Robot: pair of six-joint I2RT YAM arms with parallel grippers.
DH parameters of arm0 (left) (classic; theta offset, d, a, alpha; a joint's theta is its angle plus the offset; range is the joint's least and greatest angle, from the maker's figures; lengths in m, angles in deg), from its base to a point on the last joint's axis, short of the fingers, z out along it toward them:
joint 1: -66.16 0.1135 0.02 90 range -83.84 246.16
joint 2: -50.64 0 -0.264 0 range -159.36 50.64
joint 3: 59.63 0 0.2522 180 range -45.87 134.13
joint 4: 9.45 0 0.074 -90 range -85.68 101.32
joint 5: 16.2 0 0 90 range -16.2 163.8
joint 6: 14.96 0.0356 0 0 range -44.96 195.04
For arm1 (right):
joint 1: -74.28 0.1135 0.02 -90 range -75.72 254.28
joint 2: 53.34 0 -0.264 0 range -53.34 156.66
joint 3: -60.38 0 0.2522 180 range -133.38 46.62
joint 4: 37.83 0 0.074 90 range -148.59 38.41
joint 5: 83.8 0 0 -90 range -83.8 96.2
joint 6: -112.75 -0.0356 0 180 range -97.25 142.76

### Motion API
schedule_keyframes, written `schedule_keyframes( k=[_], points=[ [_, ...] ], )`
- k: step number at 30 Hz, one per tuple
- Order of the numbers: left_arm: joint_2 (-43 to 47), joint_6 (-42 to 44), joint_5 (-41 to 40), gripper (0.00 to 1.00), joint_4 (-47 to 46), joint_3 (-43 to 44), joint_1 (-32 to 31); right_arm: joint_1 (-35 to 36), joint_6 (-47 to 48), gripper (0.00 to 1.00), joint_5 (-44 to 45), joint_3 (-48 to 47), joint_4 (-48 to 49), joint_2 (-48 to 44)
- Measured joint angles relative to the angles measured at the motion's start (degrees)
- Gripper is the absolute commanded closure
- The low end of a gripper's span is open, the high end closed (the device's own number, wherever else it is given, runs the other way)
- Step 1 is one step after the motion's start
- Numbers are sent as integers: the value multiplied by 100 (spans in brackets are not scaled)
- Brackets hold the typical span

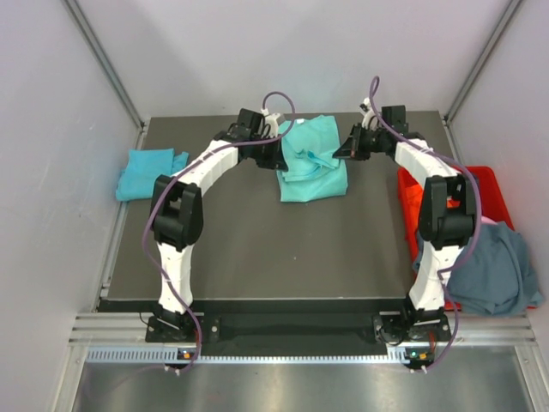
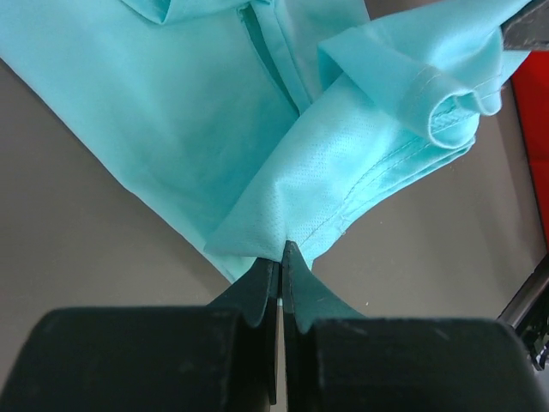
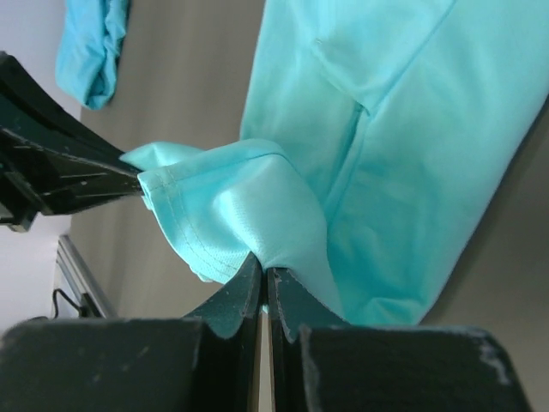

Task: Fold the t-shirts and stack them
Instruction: Fold the tshirt

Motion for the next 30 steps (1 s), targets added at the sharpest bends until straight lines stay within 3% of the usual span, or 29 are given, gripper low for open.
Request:
schedule_keyframes(
  k=[16,30],
  points=[
    [688,-74,4,100,-90,-457,-2,-2,-466,100,-280,396,284,-533],
    [-472,87,-262,100,-28,503,61,-2,-577,100,-293,-850,330,1025]
  ],
)
